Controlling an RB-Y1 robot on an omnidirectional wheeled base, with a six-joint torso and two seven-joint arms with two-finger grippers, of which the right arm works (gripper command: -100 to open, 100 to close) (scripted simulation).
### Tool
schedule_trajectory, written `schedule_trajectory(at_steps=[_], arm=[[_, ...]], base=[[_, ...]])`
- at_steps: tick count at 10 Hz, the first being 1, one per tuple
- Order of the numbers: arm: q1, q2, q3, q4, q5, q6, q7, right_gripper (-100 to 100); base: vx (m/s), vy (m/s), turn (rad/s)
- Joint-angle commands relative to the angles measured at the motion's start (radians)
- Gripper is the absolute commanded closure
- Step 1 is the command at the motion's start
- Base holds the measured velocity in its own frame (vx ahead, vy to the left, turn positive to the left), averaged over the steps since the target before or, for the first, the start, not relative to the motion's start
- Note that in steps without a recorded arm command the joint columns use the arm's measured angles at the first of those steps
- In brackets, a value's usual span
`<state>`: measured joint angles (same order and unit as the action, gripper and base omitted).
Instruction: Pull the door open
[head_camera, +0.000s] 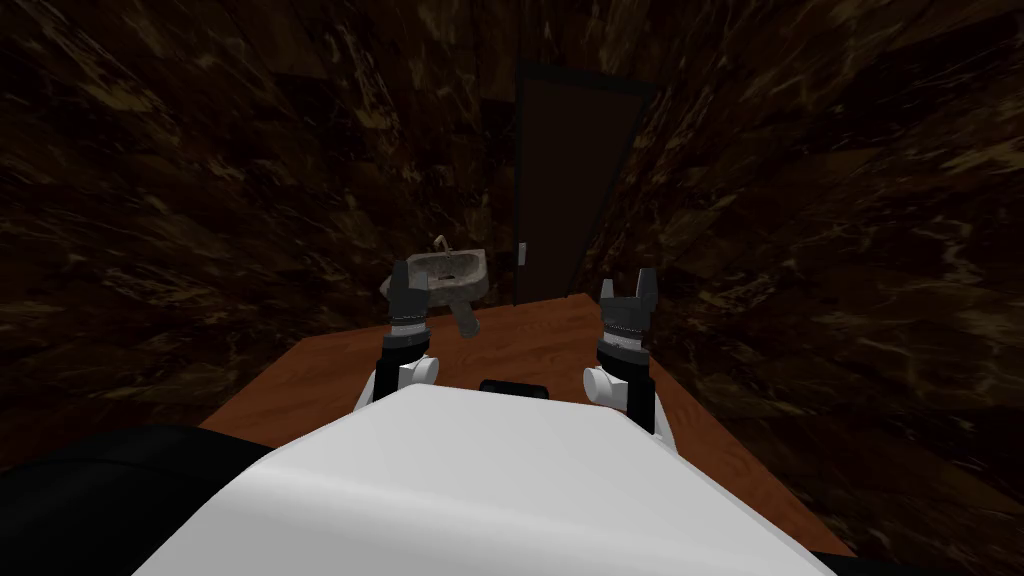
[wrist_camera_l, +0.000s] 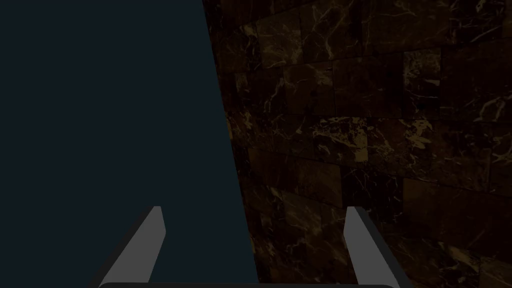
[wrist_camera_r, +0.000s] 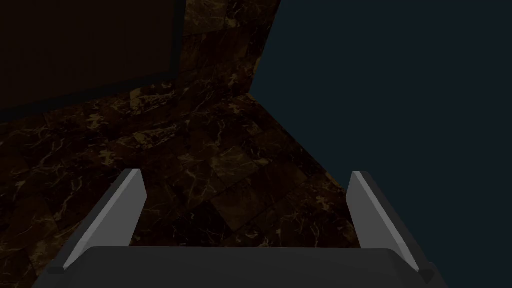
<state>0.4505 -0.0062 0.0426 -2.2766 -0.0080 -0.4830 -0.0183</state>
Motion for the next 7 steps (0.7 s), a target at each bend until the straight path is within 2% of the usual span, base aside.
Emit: schedule_trajectory(at_steps=[1,4,7], arm=[[-0.016,-0.011,-0.005,0.031,-0.018,0.003,-0.028,-100],[-0.033,-0.022,-0.01,0.066,-0.038,0.007,-0.059,-100],[-0.057,-0.034,-0.018,0.114,-0.064,0.013,-0.101,-100]], base=[[-0.113,0.07,0.085],[0.154,-0.049,0.092],[0.121,-0.015,0.089]])
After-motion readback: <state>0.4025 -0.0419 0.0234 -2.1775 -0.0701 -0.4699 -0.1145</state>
